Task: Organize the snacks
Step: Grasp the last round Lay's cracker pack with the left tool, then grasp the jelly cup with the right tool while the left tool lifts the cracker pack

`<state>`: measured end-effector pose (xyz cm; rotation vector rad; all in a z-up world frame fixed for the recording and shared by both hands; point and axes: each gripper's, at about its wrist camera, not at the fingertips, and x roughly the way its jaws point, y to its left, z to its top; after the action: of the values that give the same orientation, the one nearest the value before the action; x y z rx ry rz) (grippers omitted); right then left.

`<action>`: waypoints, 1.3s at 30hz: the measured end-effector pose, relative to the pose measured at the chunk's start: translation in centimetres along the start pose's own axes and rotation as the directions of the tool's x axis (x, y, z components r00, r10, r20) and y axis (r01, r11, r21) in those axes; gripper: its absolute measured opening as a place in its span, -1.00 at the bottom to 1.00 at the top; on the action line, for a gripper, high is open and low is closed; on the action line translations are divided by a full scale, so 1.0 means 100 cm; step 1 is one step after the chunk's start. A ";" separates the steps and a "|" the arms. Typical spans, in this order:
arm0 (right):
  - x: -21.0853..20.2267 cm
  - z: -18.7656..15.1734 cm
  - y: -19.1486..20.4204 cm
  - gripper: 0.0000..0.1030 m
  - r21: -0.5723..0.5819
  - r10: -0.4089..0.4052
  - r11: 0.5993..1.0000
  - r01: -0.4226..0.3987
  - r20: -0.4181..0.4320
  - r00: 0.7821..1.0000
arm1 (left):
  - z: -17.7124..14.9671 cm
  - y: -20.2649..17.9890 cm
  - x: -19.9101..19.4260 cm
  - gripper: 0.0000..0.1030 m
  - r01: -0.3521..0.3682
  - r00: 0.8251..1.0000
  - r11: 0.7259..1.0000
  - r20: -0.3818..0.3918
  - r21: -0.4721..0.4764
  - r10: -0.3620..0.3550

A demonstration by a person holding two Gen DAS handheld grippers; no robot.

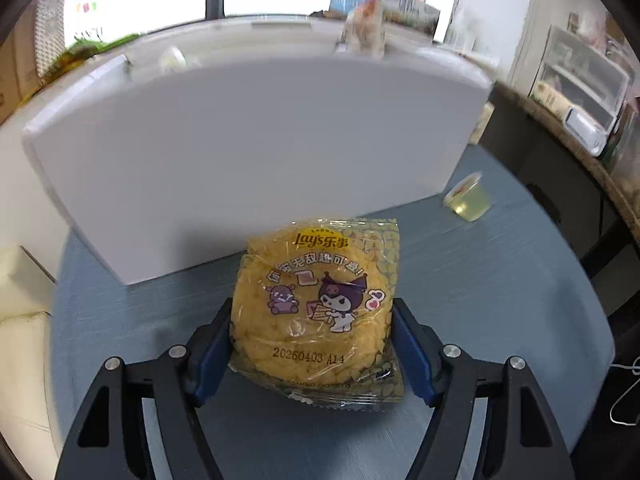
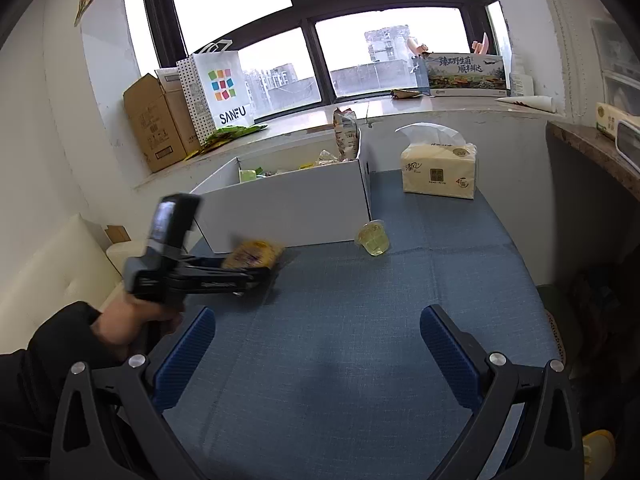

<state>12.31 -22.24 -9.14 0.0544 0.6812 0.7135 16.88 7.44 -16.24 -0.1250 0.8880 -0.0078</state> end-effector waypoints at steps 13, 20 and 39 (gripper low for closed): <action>0.115 0.062 -0.021 1.00 -0.045 -0.053 0.998 0.048 -0.105 0.993 | -0.052 -0.013 -0.146 0.50 0.156 0.961 0.988 0.232 -0.005 -0.150; 0.182 0.089 -0.048 1.00 0.032 -0.119 0.992 0.125 -0.156 0.981 | -0.062 -0.008 -0.174 0.50 0.161 0.950 0.986 0.278 -0.036 -0.145; 0.189 0.071 -0.035 -0.17 -0.065 -0.117 0.992 0.105 -0.227 0.967 | -0.059 0.002 -0.169 0.51 0.140 0.955 0.987 0.275 -0.075 -0.114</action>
<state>29.01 -11.90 -15.07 -0.1160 0.8803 0.6343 1.66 8.03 -6.85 -0.2652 0.6056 -0.0678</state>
